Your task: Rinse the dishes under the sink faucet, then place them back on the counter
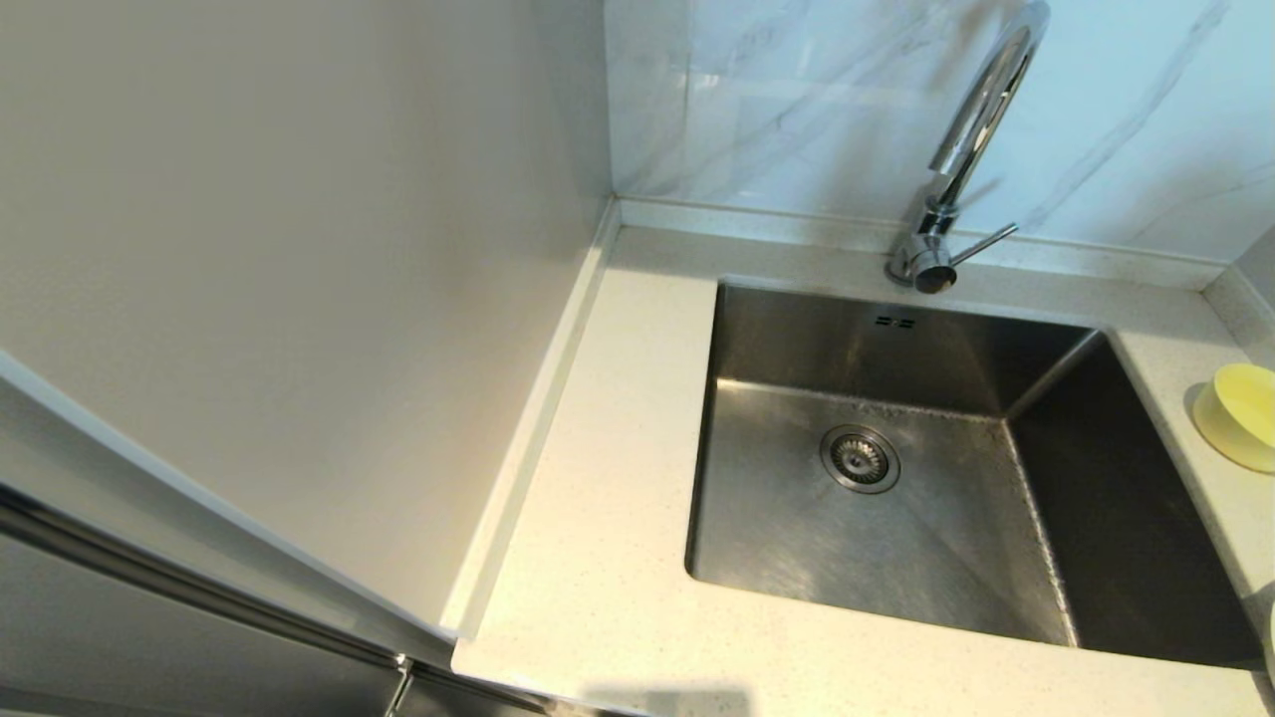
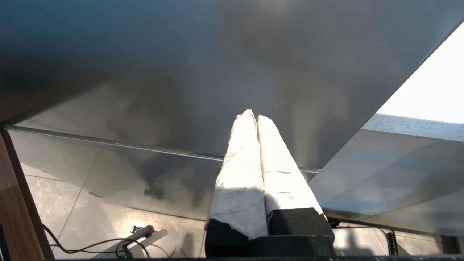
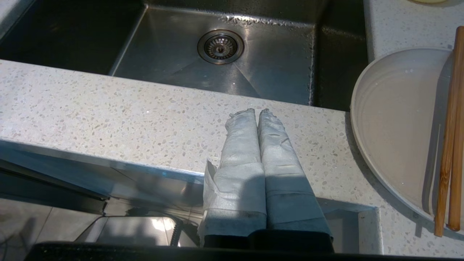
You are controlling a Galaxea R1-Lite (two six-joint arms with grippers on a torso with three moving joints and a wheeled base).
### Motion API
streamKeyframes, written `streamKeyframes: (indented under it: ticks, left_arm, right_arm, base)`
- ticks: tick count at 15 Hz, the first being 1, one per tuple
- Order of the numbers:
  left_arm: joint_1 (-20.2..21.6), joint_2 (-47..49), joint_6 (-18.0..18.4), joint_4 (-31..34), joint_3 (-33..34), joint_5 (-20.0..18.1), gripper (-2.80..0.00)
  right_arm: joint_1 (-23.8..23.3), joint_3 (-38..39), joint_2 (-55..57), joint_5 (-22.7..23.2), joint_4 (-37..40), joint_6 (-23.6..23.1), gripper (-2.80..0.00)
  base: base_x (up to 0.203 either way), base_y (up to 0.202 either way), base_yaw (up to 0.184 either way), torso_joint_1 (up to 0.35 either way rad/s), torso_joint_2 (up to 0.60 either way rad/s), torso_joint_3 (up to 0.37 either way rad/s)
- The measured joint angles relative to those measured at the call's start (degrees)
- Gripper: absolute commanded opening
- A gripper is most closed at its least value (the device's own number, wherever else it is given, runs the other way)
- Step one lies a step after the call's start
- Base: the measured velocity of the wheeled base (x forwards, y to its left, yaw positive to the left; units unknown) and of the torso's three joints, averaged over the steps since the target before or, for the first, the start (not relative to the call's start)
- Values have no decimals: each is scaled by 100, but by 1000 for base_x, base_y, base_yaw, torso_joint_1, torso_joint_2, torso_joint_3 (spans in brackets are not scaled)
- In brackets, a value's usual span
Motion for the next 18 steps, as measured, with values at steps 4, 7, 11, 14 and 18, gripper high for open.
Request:
streamKeyframes:
  ticks: [4,7,11,14,18]
  left_arm:
    - [0,0,2,0,0,0,-280]
    - [0,0,0,0,0,0,-280]
    - [0,0,0,-1,0,2,-280]
    - [0,0,2,0,0,-1,-280]
    - [0,0,0,0,0,0,-280]
  right_arm:
    - [1,0,0,-4,2,2,-280]
    - [0,0,0,0,2,3,-280]
    - [0,0,0,0,-3,8,-280]
    - [2,1,0,0,-5,10,-280]
    - [5,0,0,0,-5,12,-280]
  base:
    - [0,0,0,0,0,0]
    - [0,0,0,0,0,0]
    - [0,0,0,0,0,0]
    - [0,0,0,0,0,0]
    - [0,0,0,0,0,0]
